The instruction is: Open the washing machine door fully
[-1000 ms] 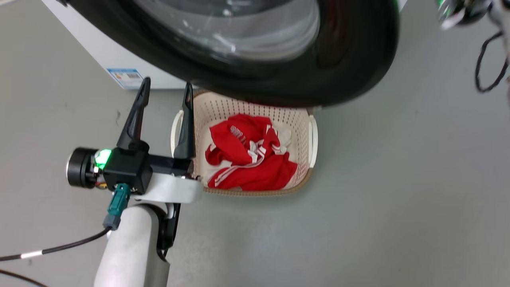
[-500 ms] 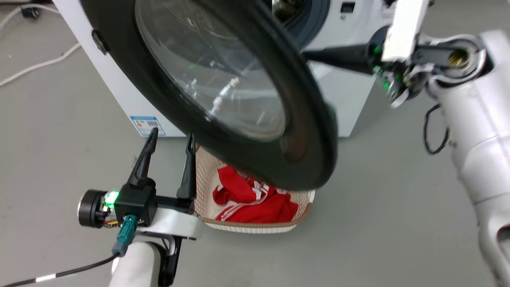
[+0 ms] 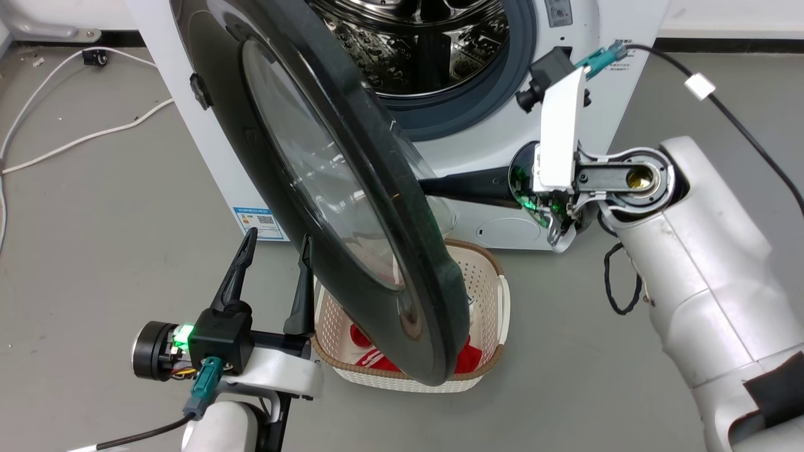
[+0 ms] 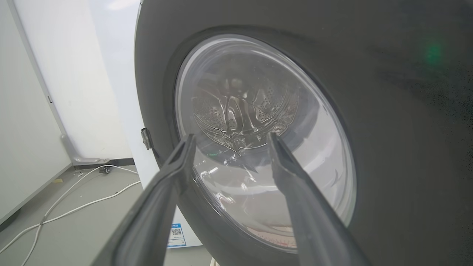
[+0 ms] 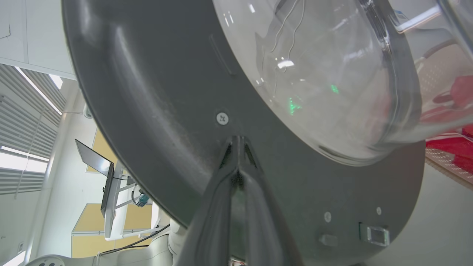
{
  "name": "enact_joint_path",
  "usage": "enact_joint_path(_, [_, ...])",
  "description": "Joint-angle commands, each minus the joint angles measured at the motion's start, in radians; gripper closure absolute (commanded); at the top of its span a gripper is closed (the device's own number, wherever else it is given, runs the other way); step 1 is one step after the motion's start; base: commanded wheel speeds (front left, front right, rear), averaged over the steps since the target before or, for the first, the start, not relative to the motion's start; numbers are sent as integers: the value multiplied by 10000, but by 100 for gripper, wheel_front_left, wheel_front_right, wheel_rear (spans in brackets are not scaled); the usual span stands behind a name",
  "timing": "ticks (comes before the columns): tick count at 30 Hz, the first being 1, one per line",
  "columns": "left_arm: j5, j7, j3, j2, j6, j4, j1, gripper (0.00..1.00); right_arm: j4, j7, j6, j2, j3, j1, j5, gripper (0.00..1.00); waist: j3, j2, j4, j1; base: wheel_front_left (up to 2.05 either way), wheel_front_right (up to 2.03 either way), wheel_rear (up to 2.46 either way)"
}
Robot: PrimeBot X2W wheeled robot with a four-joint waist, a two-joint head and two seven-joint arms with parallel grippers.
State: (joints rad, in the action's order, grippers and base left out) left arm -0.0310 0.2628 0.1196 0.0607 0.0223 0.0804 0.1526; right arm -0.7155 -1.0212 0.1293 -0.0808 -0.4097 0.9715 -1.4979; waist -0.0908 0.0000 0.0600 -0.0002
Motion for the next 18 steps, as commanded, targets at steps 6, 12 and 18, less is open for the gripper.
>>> enact_joint_path(6, [-56,28,-82,-23,-42,30,-120,0,199,65,25,257,-147,-450,-278,100,60,0,-51,2,0,0,0])
enact_joint_path(12, [-60,28,-151,-36,-78,35,-172,0,359,391,25,282,-14,-678,-551,100,109,0,-93,2,0,0,0])
enact_joint_path(18, [-98,28,-244,-53,-125,-31,-242,0,734,2227,23,287,1078,-1322,-1118,100,108,0,-191,2,0,0,0])
